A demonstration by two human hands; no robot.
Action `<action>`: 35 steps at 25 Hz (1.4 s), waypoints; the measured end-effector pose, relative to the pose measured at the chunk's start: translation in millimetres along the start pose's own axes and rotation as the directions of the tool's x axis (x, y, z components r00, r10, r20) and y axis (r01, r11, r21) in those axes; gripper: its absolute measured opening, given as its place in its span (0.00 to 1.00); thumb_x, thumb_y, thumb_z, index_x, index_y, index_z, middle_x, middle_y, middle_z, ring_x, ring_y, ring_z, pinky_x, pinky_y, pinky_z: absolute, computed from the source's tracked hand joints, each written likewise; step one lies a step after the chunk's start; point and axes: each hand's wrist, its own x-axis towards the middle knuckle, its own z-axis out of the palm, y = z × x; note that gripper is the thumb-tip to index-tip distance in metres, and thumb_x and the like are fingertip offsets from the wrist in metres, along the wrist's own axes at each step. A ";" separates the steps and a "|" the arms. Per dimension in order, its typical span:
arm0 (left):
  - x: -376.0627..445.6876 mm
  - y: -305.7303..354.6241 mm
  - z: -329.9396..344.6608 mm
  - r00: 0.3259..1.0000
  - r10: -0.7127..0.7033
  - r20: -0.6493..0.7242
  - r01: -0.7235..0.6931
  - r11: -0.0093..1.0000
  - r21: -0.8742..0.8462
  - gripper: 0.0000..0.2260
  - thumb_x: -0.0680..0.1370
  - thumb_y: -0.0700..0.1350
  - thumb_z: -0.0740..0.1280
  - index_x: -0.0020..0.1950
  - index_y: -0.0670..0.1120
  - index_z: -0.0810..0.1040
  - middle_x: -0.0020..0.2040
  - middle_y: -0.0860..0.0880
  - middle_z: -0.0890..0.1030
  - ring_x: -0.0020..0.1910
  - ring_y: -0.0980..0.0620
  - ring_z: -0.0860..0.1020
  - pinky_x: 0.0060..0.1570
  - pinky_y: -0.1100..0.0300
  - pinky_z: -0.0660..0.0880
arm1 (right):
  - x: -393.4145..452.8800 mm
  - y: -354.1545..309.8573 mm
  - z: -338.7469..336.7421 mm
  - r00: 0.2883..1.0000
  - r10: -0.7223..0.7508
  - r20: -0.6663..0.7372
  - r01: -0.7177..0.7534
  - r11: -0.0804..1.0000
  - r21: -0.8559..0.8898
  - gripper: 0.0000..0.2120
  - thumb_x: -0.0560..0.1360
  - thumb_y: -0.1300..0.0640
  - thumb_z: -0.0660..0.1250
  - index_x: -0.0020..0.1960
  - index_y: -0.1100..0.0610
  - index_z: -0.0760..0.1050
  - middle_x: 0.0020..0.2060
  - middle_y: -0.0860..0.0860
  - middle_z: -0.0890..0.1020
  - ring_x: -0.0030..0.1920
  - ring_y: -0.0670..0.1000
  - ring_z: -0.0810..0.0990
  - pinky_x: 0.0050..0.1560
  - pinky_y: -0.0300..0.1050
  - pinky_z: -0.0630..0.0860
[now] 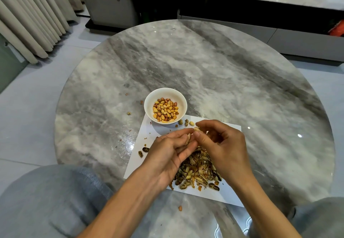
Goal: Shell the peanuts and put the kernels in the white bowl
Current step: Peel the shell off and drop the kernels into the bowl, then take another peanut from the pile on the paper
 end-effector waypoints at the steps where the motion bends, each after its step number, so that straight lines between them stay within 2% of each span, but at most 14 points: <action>1: -0.1 -0.3 0.1 1.000 0.000 0.004 0.000 1.000 0.001 0.11 0.80 0.30 0.60 0.58 0.35 0.80 0.51 0.38 0.85 0.48 0.50 0.85 0.46 0.61 0.83 | 0.9 1.4 -1.7 0.996 -0.091 -0.003 0.091 0.993 -0.076 0.10 0.73 0.59 0.76 0.50 0.46 0.83 0.38 0.42 0.83 0.36 0.47 0.79 0.39 0.36 0.75; 3: 0.2 -0.3 -0.7 1.000 0.001 0.006 -0.001 1.000 0.008 0.12 0.81 0.30 0.60 0.59 0.35 0.80 0.50 0.39 0.85 0.48 0.49 0.85 0.46 0.61 0.83 | 3.7 4.5 -6.4 0.975 -0.205 0.087 0.218 0.960 -0.177 0.11 0.74 0.59 0.75 0.54 0.47 0.83 0.40 0.39 0.80 0.38 0.46 0.78 0.39 0.33 0.72; 7: -0.1 -0.3 -2.7 0.998 -0.052 0.023 0.052 0.998 0.024 0.13 0.80 0.30 0.59 0.60 0.34 0.80 0.52 0.38 0.84 0.48 0.47 0.85 0.47 0.59 0.83 | 11.3 11.6 -18.1 0.911 -0.230 0.343 0.344 0.882 -0.322 0.14 0.78 0.55 0.70 0.59 0.40 0.81 0.48 0.40 0.76 0.51 0.45 0.76 0.48 0.40 0.72; 12: -2.4 -3.6 -0.7 0.994 -0.106 0.036 0.104 0.994 0.043 0.14 0.78 0.29 0.58 0.60 0.34 0.79 0.53 0.37 0.84 0.46 0.47 0.85 0.48 0.57 0.83 | 18.4 14.9 -30.1 0.852 -0.228 0.471 0.396 0.869 -0.296 0.05 0.78 0.51 0.68 0.51 0.44 0.81 0.47 0.40 0.78 0.50 0.46 0.76 0.47 0.46 0.73; 15: -2.1 -4.8 -1.4 0.994 -0.109 0.015 0.108 0.993 0.040 0.14 0.80 0.30 0.58 0.59 0.34 0.80 0.55 0.37 0.84 0.47 0.48 0.85 0.45 0.58 0.83 | 18.3 17.5 -29.6 0.812 -0.218 0.541 0.419 0.863 -0.282 0.09 0.80 0.49 0.64 0.57 0.43 0.80 0.48 0.39 0.77 0.50 0.45 0.76 0.48 0.47 0.75; 19: -4.7 -0.3 -0.2 0.994 -0.099 0.038 0.098 0.995 0.011 0.14 0.80 0.30 0.56 0.59 0.33 0.79 0.54 0.36 0.84 0.49 0.45 0.85 0.45 0.58 0.83 | 16.8 11.3 -32.9 0.811 -0.193 0.552 0.365 0.905 -0.220 0.13 0.79 0.42 0.62 0.58 0.43 0.81 0.50 0.39 0.79 0.53 0.45 0.79 0.50 0.49 0.76; 22: -6.5 3.0 0.5 0.995 -0.086 0.045 0.086 0.996 -0.005 0.15 0.80 0.30 0.56 0.58 0.33 0.80 0.53 0.35 0.84 0.47 0.44 0.85 0.47 0.58 0.83 | 11.9 10.4 -26.1 0.828 -0.242 0.505 0.404 0.883 -0.238 0.11 0.76 0.45 0.68 0.56 0.47 0.82 0.54 0.39 0.79 0.56 0.45 0.79 0.53 0.49 0.77; 24: -7.6 3.3 0.1 0.996 -0.075 0.048 0.076 0.997 -0.012 0.15 0.79 0.30 0.56 0.59 0.33 0.80 0.55 0.35 0.83 0.50 0.45 0.85 0.49 0.58 0.82 | 10.1 12.9 -20.2 0.848 -0.275 0.453 0.403 0.889 -0.216 0.09 0.76 0.48 0.69 0.53 0.49 0.84 0.53 0.39 0.80 0.54 0.46 0.80 0.52 0.47 0.77; 27: -9.3 3.3 2.0 0.997 -0.062 0.041 0.063 0.998 -0.020 0.13 0.79 0.33 0.59 0.58 0.33 0.80 0.54 0.35 0.84 0.54 0.43 0.84 0.52 0.56 0.81 | 7.4 11.2 -12.7 0.942 -0.189 0.279 0.209 0.977 -0.043 0.03 0.76 0.54 0.73 0.47 0.51 0.86 0.47 0.42 0.84 0.50 0.48 0.82 0.48 0.39 0.76; 29: -9.0 3.9 3.0 0.998 -0.050 0.022 0.051 0.998 -0.023 0.12 0.79 0.35 0.62 0.59 0.33 0.80 0.53 0.35 0.84 0.53 0.43 0.84 0.50 0.56 0.82 | 4.3 6.6 -7.1 0.982 -0.042 0.183 0.016 0.990 0.139 0.03 0.75 0.59 0.73 0.45 0.53 0.86 0.44 0.45 0.86 0.48 0.48 0.84 0.48 0.41 0.79; 31: -8.1 4.6 3.2 0.999 -0.037 -0.006 0.037 0.999 -0.027 0.11 0.79 0.35 0.63 0.59 0.34 0.80 0.53 0.35 0.84 0.51 0.44 0.85 0.49 0.56 0.82 | 2.8 2.9 -2.3 0.984 0.067 0.163 -0.105 0.966 0.238 0.05 0.75 0.61 0.72 0.44 0.55 0.86 0.44 0.49 0.87 0.48 0.48 0.84 0.51 0.42 0.81; 33: -7.6 4.3 2.9 0.999 -0.026 -0.034 0.026 0.999 -0.026 0.10 0.79 0.35 0.63 0.57 0.34 0.80 0.51 0.36 0.85 0.48 0.45 0.86 0.48 0.57 0.82 | 3.8 -0.2 -1.4 0.967 0.168 0.193 -0.232 0.894 0.384 0.05 0.74 0.61 0.71 0.43 0.56 0.86 0.43 0.53 0.87 0.47 0.50 0.85 0.50 0.42 0.81; 34: -7.5 4.4 2.7 0.999 -0.021 -0.047 0.020 1.000 -0.025 0.10 0.79 0.35 0.64 0.56 0.33 0.81 0.50 0.36 0.85 0.46 0.45 0.86 0.47 0.58 0.83 | 5.6 -1.7 -2.2 0.943 0.248 0.223 -0.329 0.796 0.508 0.05 0.72 0.61 0.71 0.42 0.58 0.86 0.43 0.56 0.87 0.45 0.51 0.85 0.48 0.41 0.82; 35: -7.7 4.9 2.2 0.998 -0.017 -0.063 0.015 1.000 -0.019 0.09 0.78 0.35 0.64 0.55 0.33 0.81 0.48 0.37 0.85 0.44 0.46 0.86 0.44 0.60 0.83 | 7.3 -2.3 -3.1 0.901 0.343 0.265 -0.431 0.648 0.628 0.05 0.70 0.61 0.71 0.41 0.60 0.86 0.42 0.58 0.86 0.43 0.52 0.85 0.46 0.41 0.82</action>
